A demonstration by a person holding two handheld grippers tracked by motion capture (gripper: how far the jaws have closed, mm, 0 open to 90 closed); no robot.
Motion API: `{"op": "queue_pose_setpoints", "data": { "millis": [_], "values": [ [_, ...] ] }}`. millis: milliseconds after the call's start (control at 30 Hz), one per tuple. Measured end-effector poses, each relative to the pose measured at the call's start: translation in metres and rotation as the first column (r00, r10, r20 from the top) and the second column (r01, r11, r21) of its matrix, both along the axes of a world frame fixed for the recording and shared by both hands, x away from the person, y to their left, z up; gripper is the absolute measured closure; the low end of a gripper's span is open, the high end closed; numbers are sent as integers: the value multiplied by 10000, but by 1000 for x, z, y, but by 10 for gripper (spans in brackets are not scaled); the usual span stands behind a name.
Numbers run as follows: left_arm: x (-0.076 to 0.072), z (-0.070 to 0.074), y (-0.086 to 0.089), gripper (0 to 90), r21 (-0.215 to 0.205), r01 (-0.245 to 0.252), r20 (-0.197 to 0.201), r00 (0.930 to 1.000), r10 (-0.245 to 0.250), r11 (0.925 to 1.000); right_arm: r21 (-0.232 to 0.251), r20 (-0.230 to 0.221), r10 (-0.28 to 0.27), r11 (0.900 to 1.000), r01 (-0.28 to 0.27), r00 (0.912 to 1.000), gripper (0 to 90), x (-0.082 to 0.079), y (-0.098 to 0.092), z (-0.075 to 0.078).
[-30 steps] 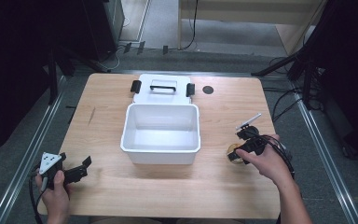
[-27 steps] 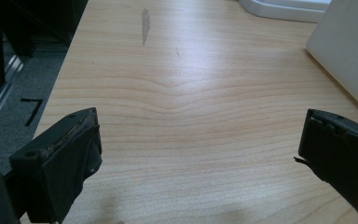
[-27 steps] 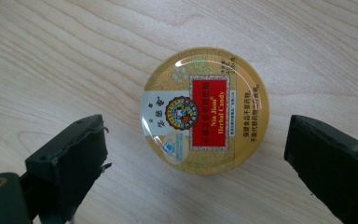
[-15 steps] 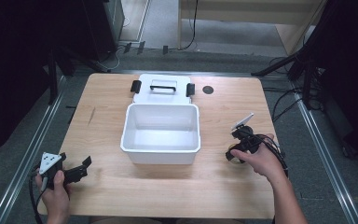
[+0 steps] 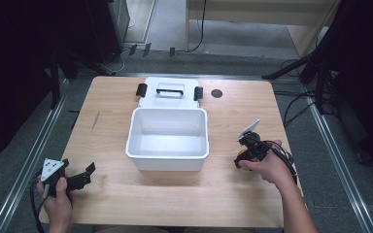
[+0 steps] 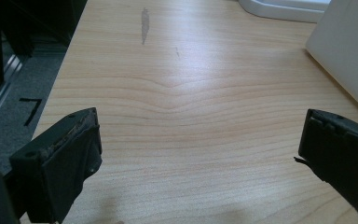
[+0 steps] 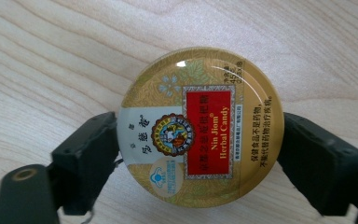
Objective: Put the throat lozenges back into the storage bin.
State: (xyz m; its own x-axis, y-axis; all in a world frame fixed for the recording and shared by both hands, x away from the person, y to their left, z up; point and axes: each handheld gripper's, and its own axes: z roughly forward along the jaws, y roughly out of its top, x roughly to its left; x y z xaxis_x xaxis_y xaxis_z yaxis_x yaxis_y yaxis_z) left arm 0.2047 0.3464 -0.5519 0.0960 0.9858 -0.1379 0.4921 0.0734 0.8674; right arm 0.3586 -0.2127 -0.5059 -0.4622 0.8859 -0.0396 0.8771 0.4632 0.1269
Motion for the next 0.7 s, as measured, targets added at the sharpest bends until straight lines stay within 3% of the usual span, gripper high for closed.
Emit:
{"op": "queue_pose_setpoints", "data": {
  "millis": [333,700],
  "values": [
    [0,0,0,0,4,-7,-4,10000,7,10000,132,133,158,9998,-159,9998,202,-1,0,4],
    [0,0,0,0,-3,-9,-1,10000,9,10000,229,445,337,9991,-347,9984,203,-1,4,24]
  ]
}}
